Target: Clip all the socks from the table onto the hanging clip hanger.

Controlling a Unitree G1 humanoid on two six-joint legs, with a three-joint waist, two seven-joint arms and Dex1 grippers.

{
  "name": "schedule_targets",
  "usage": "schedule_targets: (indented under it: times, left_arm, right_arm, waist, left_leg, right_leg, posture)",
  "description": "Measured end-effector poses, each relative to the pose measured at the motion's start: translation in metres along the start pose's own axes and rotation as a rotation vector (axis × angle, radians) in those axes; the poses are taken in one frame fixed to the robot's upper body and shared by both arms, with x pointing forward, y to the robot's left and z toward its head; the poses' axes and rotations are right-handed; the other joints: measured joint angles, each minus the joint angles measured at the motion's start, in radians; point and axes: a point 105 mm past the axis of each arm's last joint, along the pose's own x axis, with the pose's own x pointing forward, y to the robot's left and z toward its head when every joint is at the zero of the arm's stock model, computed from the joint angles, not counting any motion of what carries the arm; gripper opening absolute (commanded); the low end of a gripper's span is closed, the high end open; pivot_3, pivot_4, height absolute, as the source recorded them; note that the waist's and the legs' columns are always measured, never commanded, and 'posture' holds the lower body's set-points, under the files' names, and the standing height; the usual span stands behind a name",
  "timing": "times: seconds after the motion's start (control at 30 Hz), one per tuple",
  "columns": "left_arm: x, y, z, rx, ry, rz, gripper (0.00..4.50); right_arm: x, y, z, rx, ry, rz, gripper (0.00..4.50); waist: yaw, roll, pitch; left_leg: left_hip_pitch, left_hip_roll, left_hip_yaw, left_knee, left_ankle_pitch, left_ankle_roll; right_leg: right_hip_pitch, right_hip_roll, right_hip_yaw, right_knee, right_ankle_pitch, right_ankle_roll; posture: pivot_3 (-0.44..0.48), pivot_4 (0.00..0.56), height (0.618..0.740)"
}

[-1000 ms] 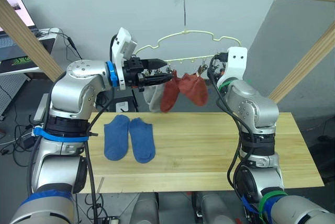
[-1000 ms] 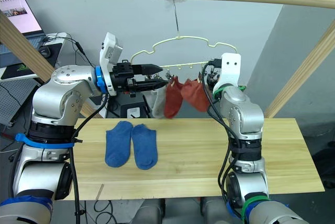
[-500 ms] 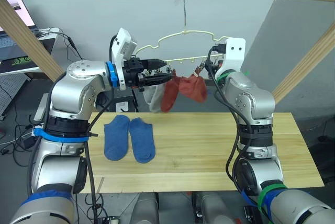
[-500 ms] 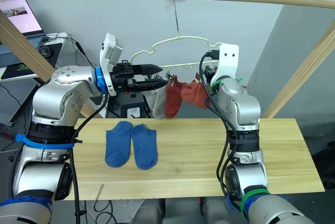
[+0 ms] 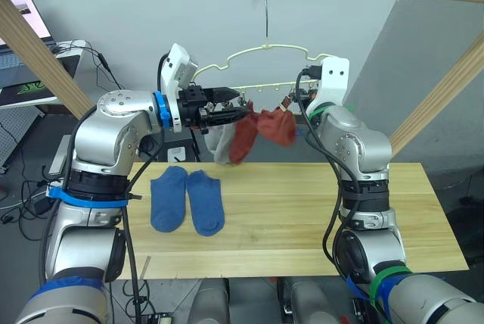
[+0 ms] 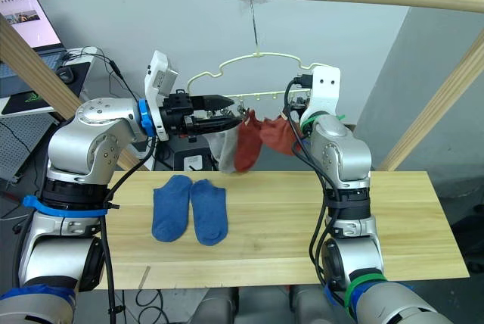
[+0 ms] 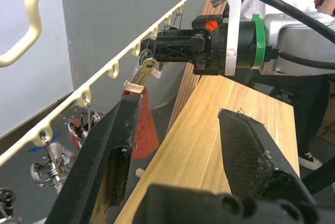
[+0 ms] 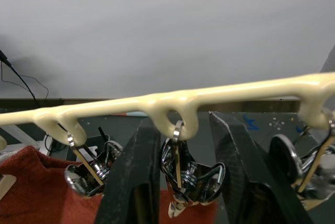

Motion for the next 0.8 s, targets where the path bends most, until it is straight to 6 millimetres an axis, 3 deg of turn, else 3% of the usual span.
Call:
schedule_targets:
  times: [0.53,0.7,0.8]
  left_arm:
    - [0.0005,-0.0014,0.0007,-0.002,0.003,-0.003,2.64]
    - [0.0017,-0.0021,0.0007,-0.004,-0.001,-0.007,2.64]
    - [0.0032,-0.0029,0.0008,-0.007,-0.006,-0.011,2.64]
  right_arm:
    - [-0.0004,-0.0018,-0.0022,-0.011,0.015,-0.023,1.41]
    - [-0.0053,-0.0009,-0.0021,-0.012,0.017,-0.029,0.41]
    - [-0.0059,0.0,-0.004,-0.01,0.025,-0.03,0.41]
  waist:
    - [0.001,0.0,0.0]
    - [0.001,0.0,0.0]
    - [0.0,0.0,0.0]
  left_leg:
    - [0.0,0.0,0.0,0.0,0.0,0.0]
    - [0.0,0.0,0.0,0.0,0.0,0.0]
    - [0.0,0.0,0.0,0.0,0.0,0.0]
  right_leg:
    - [0.0,0.0,0.0,0.0,0.0,0.0]
    - [0.0,0.0,0.0,0.0,0.0,0.0]
    - [0.0,0.0,0.0,0.0,0.0,0.0]
  posture:
    - [0.109,0.172,0.74]
    - [0.086,0.177,0.74]
    - [0.088,0.174,0.74]
